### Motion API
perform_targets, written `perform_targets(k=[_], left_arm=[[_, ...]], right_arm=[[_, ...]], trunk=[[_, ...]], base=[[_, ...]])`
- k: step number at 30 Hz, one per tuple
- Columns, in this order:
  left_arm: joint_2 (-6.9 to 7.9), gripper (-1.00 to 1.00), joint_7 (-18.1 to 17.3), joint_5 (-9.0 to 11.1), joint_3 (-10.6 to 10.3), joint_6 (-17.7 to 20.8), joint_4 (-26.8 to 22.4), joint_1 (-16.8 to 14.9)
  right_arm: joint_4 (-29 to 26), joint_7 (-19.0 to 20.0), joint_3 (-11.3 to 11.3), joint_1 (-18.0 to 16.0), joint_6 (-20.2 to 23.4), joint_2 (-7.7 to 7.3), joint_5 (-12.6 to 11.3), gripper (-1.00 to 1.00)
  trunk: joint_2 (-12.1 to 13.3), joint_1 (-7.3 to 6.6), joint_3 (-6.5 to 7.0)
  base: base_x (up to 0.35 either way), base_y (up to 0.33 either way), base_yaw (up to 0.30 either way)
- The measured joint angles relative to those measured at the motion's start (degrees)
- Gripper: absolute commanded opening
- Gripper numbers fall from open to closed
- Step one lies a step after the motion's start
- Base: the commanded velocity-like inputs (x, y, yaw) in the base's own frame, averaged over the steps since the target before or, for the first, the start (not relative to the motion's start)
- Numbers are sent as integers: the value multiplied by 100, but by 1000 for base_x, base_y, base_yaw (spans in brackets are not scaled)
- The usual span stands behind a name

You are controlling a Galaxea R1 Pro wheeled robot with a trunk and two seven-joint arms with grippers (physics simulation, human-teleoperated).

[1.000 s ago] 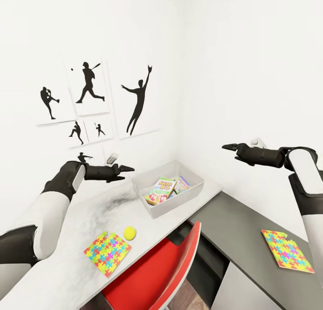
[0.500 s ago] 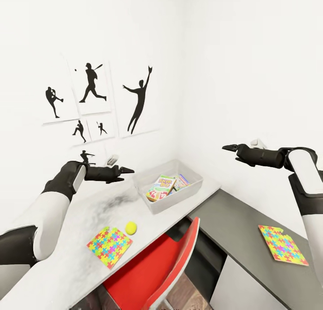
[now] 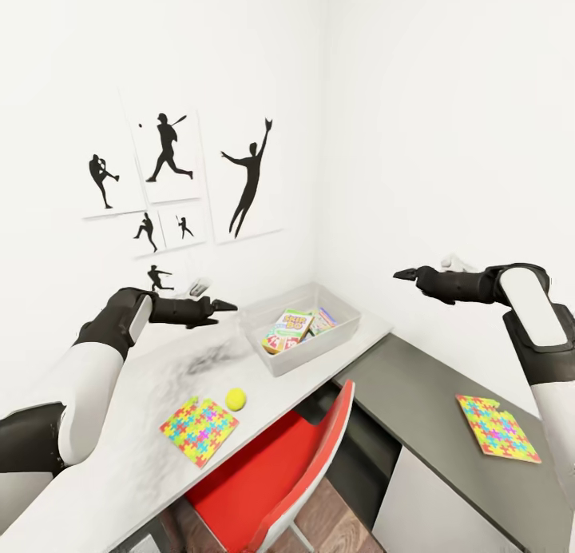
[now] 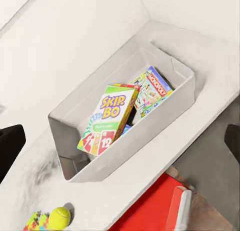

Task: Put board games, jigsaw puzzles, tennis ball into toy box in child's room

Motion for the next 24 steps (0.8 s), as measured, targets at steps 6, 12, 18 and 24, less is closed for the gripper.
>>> perform_targets(k=[6,12,18,24], left_arm=[[192,100,65,-266,-7,-3,2,0],[223,100,79,-317,-9,-5,2,18],[228,100,83,-325,-9,-2,1,60],[229,100,84,-325,-9,3,1,70]], right_arm=[[3,-662,125,-8,0,16,-147,100],[-73,-755,179,-2,-2,100,-352,100],[-126,-782,190,-2,0,189,-375,100],[-133,-785,191,-2,-4,208,-379,100]], trunk=[[-1,-2,0],[-1,-2,0],[0,-1,0],[-1,-1,0]], base=[[-52,23,0],[-6,3,16],[-36,1,211],[-124,50,271]])
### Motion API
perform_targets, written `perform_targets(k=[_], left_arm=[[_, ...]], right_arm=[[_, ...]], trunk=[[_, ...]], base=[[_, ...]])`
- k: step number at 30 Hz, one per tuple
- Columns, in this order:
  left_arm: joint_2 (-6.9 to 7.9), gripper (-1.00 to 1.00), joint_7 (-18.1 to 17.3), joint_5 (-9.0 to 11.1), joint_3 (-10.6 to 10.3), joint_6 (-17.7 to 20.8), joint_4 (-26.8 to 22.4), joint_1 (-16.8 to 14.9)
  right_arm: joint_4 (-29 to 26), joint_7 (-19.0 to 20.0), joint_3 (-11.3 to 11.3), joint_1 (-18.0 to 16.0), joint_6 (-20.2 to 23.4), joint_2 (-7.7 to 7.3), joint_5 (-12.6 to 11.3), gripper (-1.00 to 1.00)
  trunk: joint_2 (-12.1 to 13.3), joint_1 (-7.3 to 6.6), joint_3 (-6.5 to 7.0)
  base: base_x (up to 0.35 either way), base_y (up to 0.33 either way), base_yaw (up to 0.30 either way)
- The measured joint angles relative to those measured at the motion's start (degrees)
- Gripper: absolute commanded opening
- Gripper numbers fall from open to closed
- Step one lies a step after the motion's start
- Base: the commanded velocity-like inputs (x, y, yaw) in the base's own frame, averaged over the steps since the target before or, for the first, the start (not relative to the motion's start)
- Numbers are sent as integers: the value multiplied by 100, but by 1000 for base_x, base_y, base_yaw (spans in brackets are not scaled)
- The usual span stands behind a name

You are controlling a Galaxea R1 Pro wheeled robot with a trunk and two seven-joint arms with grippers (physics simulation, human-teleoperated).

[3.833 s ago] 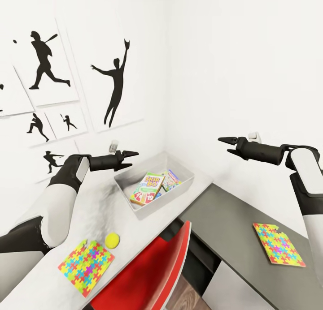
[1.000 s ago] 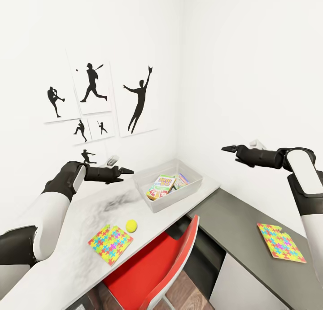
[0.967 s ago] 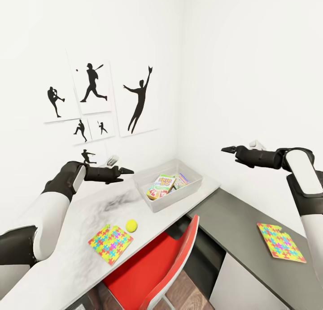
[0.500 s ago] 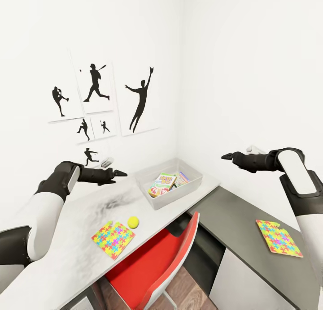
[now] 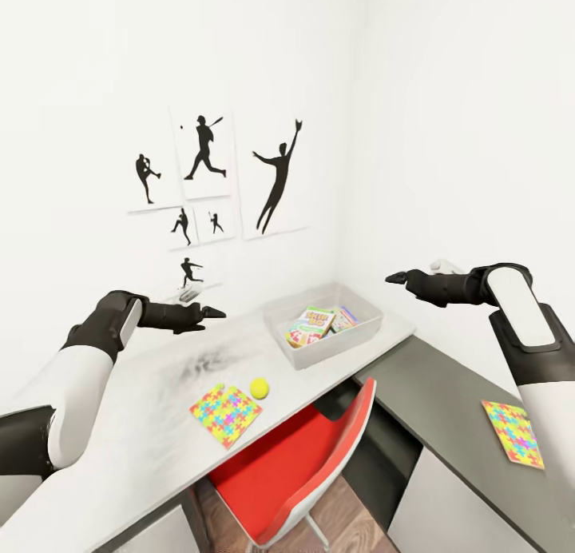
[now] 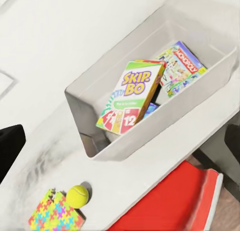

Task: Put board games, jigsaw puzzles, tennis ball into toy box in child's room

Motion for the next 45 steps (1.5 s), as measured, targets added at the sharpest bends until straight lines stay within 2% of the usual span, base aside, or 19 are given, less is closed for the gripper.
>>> perform_targets(k=[20,34,40,43,45], left_arm=[[-3,100,207,0,7,-2,0,20],[3,100,212,-1,7,-7,2,19],[10,100,211,0,9,-7,2,19],[23,100,213,-2,7,-7,2,19],[42,100,215,-1,3,-6,1,19]], right_arm=[[32,-8,37,0,4,4,17,100],[-2,-1,43,1,5,3,-1,100],[-23,-1,48,0,-7,5,-2,100],[-85,1,57,4,-19,27,-8,100],[-125,-6,100,6,-26,98,-6,100]], trunk=[[0,-1,-2],[0,-1,-3],[-1,2,-3],[-1,1,-3],[-1,1,-3]], base=[[-59,16,267],[-10,1,21],[-158,0,0],[-170,0,26],[-97,0,137]])
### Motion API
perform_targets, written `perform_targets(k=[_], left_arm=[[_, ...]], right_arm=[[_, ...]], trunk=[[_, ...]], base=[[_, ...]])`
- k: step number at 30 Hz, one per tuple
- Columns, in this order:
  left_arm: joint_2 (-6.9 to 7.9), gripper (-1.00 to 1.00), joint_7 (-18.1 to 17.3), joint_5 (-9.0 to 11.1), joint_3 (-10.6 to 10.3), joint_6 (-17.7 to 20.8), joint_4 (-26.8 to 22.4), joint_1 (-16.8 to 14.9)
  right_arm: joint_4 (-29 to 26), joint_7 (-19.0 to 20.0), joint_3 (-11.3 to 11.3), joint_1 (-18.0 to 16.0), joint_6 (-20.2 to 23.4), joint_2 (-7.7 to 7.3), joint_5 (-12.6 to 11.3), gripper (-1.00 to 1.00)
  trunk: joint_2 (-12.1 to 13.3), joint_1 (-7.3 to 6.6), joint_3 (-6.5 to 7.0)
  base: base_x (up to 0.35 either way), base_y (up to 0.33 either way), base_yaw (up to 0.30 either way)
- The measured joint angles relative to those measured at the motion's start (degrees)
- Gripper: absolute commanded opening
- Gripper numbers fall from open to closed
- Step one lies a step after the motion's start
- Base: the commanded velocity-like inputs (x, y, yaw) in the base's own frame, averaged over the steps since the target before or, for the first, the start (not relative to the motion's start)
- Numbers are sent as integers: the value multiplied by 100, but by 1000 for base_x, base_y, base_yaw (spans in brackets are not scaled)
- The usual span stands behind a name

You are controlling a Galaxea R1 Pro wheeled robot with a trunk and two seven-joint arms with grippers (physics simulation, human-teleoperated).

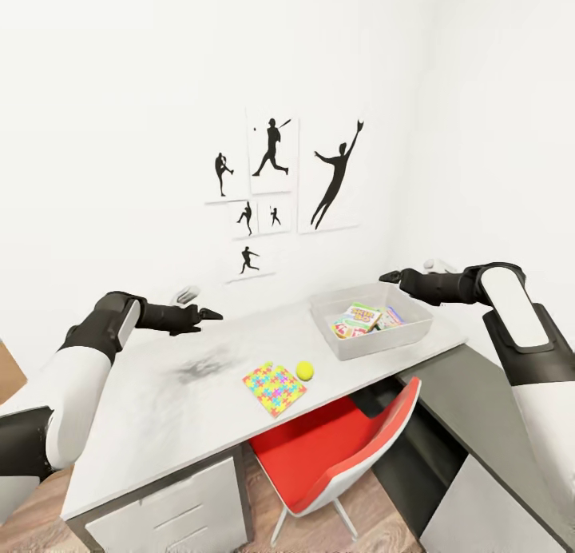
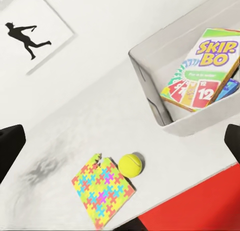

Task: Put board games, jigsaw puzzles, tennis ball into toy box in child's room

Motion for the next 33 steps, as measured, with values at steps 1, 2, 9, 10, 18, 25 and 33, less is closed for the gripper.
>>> perform_targets(k=[1,2,9,10,18,25,33], left_arm=[[6,100,2,0,-2,0,0,0],[9,100,2,0,-3,0,-1,0],[39,100,4,0,0,5,-1,0],[42,100,4,0,1,6,-1,0],[122,100,5,-3,-4,2,-1,1],[251,100,37,-2,-4,0,-1,6],[522,100,536,-33,1,2,15,29]], right_arm=[[-15,-4,35,1,-5,65,4,100],[-21,-8,49,0,-5,97,19,100],[-34,-180,98,-8,-10,242,55,100],[-32,-209,99,-10,-11,245,54,100],[-7,-345,103,-15,-11,257,39,100],[19,-365,103,-29,-11,252,43,100],[22,-372,96,-32,-11,250,63,100]], trunk=[[0,-1,0],[1,-1,0],[1,-1,-4],[1,-1,-6],[1,-2,-32],[1,-2,-74],[1,-2,-129]], base=[[-60,0,194],[-39,0,228],[-85,8,267],[-60,16,284],[-18,5,272],[-1,0,223],[0,0,194]])
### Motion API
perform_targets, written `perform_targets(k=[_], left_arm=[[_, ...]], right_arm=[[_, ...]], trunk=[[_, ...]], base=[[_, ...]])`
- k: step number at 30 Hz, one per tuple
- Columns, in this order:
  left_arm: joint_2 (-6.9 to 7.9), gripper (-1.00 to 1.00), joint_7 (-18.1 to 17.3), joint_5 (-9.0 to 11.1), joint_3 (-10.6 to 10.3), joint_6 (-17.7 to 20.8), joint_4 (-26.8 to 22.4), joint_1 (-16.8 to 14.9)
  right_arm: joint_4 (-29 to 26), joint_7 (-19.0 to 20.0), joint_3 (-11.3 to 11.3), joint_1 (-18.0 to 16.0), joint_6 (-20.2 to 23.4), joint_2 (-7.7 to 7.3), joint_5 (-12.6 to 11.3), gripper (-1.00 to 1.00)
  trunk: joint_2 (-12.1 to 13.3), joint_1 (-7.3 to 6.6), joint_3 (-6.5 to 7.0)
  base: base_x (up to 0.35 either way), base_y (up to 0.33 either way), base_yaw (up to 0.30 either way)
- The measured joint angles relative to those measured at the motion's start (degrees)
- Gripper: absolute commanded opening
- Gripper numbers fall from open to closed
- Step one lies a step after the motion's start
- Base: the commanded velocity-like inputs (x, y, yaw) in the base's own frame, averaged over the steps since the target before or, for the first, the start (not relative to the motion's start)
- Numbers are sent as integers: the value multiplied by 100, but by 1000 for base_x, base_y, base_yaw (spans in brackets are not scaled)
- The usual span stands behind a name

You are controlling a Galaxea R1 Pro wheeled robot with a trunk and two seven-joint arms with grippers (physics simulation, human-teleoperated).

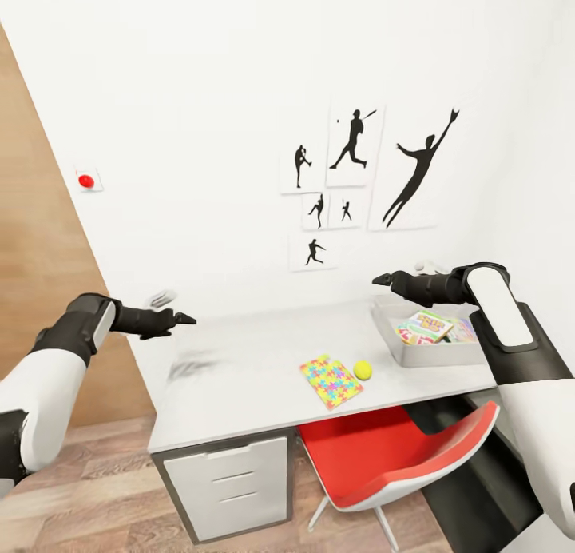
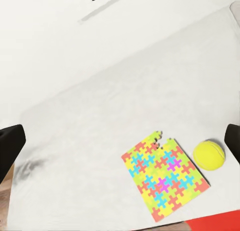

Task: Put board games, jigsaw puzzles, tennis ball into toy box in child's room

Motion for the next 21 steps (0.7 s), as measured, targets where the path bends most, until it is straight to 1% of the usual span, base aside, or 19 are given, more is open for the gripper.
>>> perform_targets(k=[2,5,6,8,11,13,16,18,21], left_arm=[[92,100,313,-8,2,-1,11,22],[187,100,691,-5,4,-5,17,70],[255,100,1195,-30,7,-90,21,146],[286,100,1360,-5,8,-201,22,207],[321,100,1454,-4,9,-364,23,296],[367,100,1498,-1,11,-460,23,368],[440,100,1515,4,13,-500,23,402],[483,100,1521,5,13,-514,23,413],[562,100,1527,0,15,-522,23,422]], right_arm=[[1,0,3,2,0,-5,2,100],[-24,0,11,17,0,-10,11,100],[-54,0,9,32,0,-16,11,100],[-57,-14,9,38,0,-18,12,100],[-59,-90,15,43,1,-15,8,100],[-58,-245,20,49,1,-11,-7,100],[-37,-430,43,52,0,2,-28,100],[-26,-564,99,47,2,41,-37,100],[-8,-907,286,34,2,217,-47,100]], trunk=[[0,0,-16],[0,0,-30],[0,0,-32],[-1,0,-33],[0,0,-34],[-1,0,-34],[-1,0,-34],[-1,0,-34],[0,0,-34]], base=[[0,0,77],[0,0,29],[0,0,7],[0,0,4],[0,0,2],[0,0,0],[0,0,0],[0,0,0],[2,66,0]])
